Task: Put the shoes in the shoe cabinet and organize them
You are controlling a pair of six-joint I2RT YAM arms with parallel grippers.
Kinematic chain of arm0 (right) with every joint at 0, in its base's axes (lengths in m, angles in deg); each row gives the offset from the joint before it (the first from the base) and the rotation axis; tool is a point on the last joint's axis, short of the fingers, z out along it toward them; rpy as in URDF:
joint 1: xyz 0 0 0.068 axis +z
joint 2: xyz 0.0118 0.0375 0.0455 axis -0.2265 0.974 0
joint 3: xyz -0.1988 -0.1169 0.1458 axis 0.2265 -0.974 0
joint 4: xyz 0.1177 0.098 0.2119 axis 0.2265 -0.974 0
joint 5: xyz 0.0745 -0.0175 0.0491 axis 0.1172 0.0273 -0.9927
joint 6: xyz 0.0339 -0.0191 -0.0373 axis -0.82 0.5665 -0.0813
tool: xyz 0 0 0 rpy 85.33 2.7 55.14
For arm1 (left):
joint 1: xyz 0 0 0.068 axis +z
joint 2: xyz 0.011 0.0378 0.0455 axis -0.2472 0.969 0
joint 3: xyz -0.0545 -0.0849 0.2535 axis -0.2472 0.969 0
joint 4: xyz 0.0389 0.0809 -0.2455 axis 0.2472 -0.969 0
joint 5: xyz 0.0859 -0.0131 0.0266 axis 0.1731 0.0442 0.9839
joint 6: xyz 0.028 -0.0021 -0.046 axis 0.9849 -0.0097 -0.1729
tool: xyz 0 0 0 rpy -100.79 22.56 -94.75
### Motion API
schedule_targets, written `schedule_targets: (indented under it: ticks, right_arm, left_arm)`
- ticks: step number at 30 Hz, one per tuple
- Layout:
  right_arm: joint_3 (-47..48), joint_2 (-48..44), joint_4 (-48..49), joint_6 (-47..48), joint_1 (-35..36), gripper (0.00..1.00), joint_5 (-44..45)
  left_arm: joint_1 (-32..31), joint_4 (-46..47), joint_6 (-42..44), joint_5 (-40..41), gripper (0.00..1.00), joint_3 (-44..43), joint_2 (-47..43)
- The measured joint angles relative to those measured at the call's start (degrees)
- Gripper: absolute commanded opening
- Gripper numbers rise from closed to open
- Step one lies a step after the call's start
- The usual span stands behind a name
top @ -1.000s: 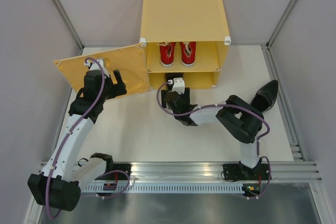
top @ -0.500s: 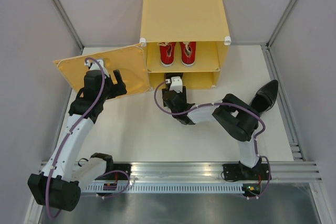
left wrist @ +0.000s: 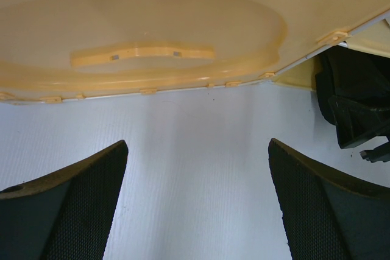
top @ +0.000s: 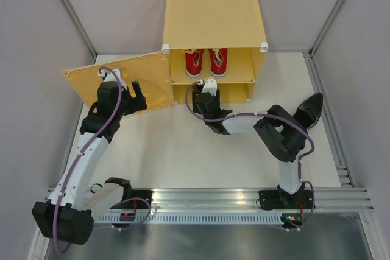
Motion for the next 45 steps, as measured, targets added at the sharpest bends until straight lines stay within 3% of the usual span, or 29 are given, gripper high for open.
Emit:
schedule_targets:
  ticks: [21, 45]
  right_arm:
    - [9.1, 8.5, 0.2, 0.8, -3.4, 0.03, -2.1]
    - [15.8, 13.1, -2.9, 0.8, -4.2, 0.15, -1.5]
  left_arm:
    - [0.0, 0.0, 0.0, 0.0, 0.98, 0.0, 0.1]
    - [0.0, 0.0, 0.0, 0.0, 0.98, 0.0, 0.1]
